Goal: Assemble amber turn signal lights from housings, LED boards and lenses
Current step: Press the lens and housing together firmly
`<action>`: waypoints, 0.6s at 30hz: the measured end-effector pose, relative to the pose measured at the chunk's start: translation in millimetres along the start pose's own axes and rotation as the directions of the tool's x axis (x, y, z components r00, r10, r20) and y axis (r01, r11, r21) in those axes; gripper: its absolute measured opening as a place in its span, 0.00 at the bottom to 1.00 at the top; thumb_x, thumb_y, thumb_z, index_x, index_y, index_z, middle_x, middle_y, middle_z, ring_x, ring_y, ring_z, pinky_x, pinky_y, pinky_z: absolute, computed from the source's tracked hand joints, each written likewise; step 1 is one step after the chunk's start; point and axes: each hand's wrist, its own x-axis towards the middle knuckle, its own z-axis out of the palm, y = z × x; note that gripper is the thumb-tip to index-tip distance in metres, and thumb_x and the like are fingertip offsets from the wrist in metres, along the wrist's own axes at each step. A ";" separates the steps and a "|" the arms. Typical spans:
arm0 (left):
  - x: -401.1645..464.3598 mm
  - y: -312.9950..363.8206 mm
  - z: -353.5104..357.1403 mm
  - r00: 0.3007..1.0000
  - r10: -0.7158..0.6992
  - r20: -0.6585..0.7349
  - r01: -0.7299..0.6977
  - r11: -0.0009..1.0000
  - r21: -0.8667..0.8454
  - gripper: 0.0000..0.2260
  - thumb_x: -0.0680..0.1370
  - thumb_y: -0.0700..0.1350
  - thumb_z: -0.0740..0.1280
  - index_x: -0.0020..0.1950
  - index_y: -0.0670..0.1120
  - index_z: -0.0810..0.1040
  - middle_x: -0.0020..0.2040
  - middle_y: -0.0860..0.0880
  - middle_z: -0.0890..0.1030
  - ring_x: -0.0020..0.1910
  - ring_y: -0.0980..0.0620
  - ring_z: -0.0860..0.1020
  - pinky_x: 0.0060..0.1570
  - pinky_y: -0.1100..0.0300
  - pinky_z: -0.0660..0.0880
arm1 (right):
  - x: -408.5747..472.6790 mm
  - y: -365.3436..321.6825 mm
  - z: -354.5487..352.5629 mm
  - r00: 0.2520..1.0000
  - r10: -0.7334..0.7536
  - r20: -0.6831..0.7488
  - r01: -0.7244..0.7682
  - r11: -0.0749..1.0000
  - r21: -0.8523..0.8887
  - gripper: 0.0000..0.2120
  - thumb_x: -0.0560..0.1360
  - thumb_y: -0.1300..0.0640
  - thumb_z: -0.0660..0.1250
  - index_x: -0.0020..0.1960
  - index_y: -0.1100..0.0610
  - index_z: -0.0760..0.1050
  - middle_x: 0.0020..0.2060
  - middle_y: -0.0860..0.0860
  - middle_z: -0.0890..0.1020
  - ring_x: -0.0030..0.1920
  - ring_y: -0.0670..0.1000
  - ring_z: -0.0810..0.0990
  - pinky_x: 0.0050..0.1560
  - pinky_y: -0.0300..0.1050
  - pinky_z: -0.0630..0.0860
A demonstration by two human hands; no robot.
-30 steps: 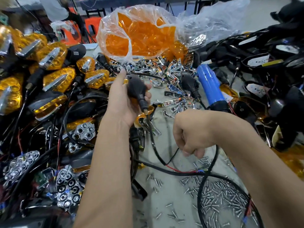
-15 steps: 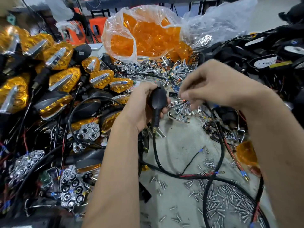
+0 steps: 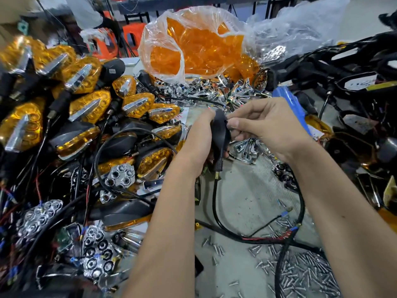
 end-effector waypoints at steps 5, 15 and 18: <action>-1.0 -1.2 -1.7 0.999 0.034 0.027 -0.034 0.999 0.006 0.21 0.85 0.54 0.53 0.45 0.46 0.81 0.33 0.50 0.82 0.30 0.53 0.80 0.32 0.58 0.74 | -0.6 1.3 -3.2 1.000 0.007 0.004 -0.007 1.000 -0.014 0.05 0.74 0.72 0.73 0.49 0.65 0.84 0.37 0.59 0.87 0.35 0.52 0.86 0.38 0.39 0.82; 1.8 -3.8 -1.2 1.000 0.014 -0.007 -0.014 0.999 0.052 0.20 0.85 0.55 0.53 0.55 0.44 0.79 0.43 0.46 0.82 0.40 0.48 0.79 0.40 0.53 0.72 | -5.0 -2.1 -0.1 1.000 0.014 -0.004 -0.014 0.999 -0.046 0.08 0.75 0.69 0.75 0.43 0.57 0.87 0.38 0.63 0.84 0.37 0.54 0.83 0.35 0.42 0.82; 0.9 -2.6 -1.2 1.000 0.005 -0.005 -0.005 0.998 0.061 0.20 0.85 0.55 0.53 0.54 0.43 0.79 0.44 0.45 0.81 0.41 0.46 0.78 0.40 0.53 0.72 | -4.7 -1.8 0.3 1.000 0.014 0.006 -0.014 0.999 -0.038 0.09 0.75 0.68 0.74 0.42 0.56 0.87 0.38 0.62 0.84 0.37 0.54 0.83 0.35 0.42 0.82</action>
